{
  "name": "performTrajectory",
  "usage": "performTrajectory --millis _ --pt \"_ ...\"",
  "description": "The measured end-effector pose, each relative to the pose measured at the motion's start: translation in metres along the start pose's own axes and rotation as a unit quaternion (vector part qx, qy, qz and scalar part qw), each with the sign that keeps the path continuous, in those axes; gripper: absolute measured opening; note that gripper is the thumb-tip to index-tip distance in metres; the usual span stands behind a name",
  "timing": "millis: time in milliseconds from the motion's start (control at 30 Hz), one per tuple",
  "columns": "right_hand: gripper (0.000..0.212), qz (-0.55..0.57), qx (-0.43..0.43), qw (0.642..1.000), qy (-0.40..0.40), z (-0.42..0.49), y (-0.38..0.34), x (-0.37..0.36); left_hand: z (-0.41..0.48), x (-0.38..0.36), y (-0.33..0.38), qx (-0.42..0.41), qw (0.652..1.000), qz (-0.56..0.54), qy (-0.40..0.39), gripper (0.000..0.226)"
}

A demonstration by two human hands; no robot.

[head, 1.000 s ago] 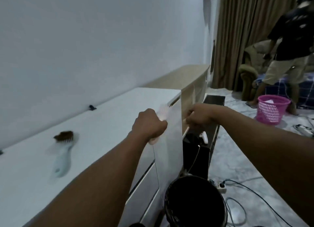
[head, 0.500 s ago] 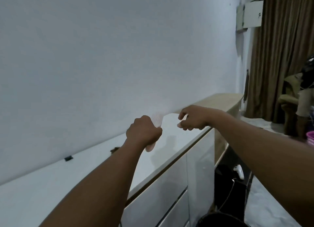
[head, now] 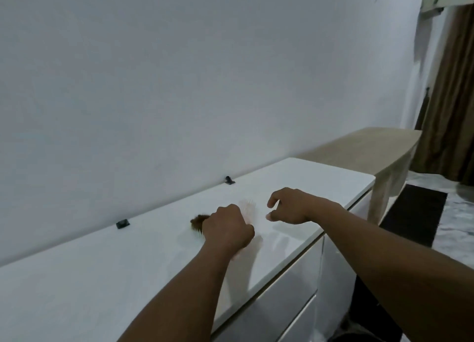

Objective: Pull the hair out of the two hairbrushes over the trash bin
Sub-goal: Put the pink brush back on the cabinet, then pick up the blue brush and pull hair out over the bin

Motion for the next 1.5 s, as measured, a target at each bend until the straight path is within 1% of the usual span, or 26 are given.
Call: performTrajectory --millis 133,233,333,400,433,500,567,633,733,833,1000,1067,1167,1233,1300,1400,1500 --pt "0.047 -0.006 -0.007 1.0 -0.016 0.018 0.005 -0.019 0.006 -0.015 -0.009 -0.016 0.999 0.04 -0.013 0.02" --pt "0.045 -0.019 -0.007 1.0 -0.019 0.021 0.007 -0.025 0.008 -0.022 -0.011 -0.022 0.998 0.053 -0.013 0.023" --pt "0.042 -0.014 -0.011 1.0 -0.021 0.017 0.006 -0.023 0.009 -0.021 -0.011 -0.03 0.998 0.062 0.006 0.038" --pt "0.041 -0.012 -0.011 1.0 -0.02 0.011 0.006 -0.017 0.008 -0.013 -0.011 -0.026 0.997 0.069 0.035 0.051" --pt "0.04 -0.009 -0.011 1.0 -0.018 0.007 0.006 -0.014 0.006 -0.008 -0.012 -0.021 0.996 0.072 0.053 0.053" --pt "0.04 -0.001 -0.013 1.0 -0.012 -0.002 0.006 -0.006 0.003 0.003 -0.017 -0.005 0.993 0.077 0.087 0.05" --pt "0.039 0.009 -0.013 1.0 -0.005 -0.011 0.006 0.0 -0.004 0.012 -0.026 0.023 0.992 0.076 0.103 0.046" --pt "0.038 0.019 -0.015 1.0 -0.001 -0.02 0.006 0.002 -0.013 0.016 -0.04 0.066 0.992 0.061 0.092 0.045" --pt "0.037 0.031 -0.017 0.999 -0.007 -0.033 0.003 -0.002 -0.033 0.013 -0.059 0.123 0.991 0.02 0.055 0.05" --pt "0.037 0.037 -0.015 0.999 -0.019 -0.046 -0.002 -0.008 -0.049 0.009 -0.069 0.135 0.991 -0.006 0.026 0.041" --pt "0.035 0.042 -0.014 0.999 -0.025 -0.062 -0.006 -0.006 -0.062 0.02 -0.069 0.132 0.99 -0.036 0.038 0.031" --pt "0.036 0.034 -0.01 0.999 -0.015 -0.068 -0.006 0.002 -0.062 0.027 -0.064 0.123 0.989 -0.062 0.059 0.022" --pt "0.038 0.014 -0.003 1.0 0.018 -0.081 -0.004 0.019 -0.057 0.036 -0.046 0.091 0.984 -0.119 0.093 0.027" --pt "0.036 0.004 0.001 0.998 0.059 -0.091 0.0 0.031 -0.053 0.038 -0.024 0.056 0.979 -0.165 0.106 0.03" --pt "0.031 0.013 0.007 0.994 0.105 -0.1 0.009 0.041 -0.053 0.039 0.005 0.014 0.972 -0.204 0.114 0.028" --pt "0.026 0.02 0.001 0.988 0.156 -0.115 0.031 0.05 -0.057 0.029 0.054 -0.044 0.962 -0.248 0.107 0.029" --pt "0.026 0.036 -0.034 0.98 0.195 -0.13 0.062 0.048 -0.068 0.004 0.1 -0.079 0.957 -0.271 0.072 0.033"
Point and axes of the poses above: each hand's wrist, its own z-axis towards the middle knuckle, its own x-axis out of the back of the hand, y = z × x, the point moved 3 cm from there along z, towards the middle knuckle, and after that the axes turned 10 degrees about -z, right-handed, at the moved point
